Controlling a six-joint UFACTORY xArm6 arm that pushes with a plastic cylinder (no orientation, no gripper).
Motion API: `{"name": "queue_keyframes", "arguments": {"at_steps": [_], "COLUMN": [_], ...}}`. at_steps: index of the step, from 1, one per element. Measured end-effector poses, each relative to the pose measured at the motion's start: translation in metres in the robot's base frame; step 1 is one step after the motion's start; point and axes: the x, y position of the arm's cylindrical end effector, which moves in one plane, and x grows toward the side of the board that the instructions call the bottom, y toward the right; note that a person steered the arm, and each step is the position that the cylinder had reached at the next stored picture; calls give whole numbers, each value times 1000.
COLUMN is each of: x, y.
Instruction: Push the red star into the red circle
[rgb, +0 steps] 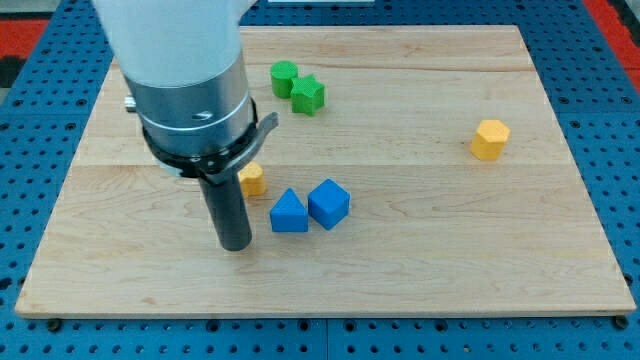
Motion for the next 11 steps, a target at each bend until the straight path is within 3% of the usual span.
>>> {"name": "queue_keyframes", "arguments": {"at_steps": [1, 3, 5, 7, 10, 11], "x": [-34, -48, -113, -110, -164, -134], "y": [-10, -56, -44, -30, -46, -57]}}
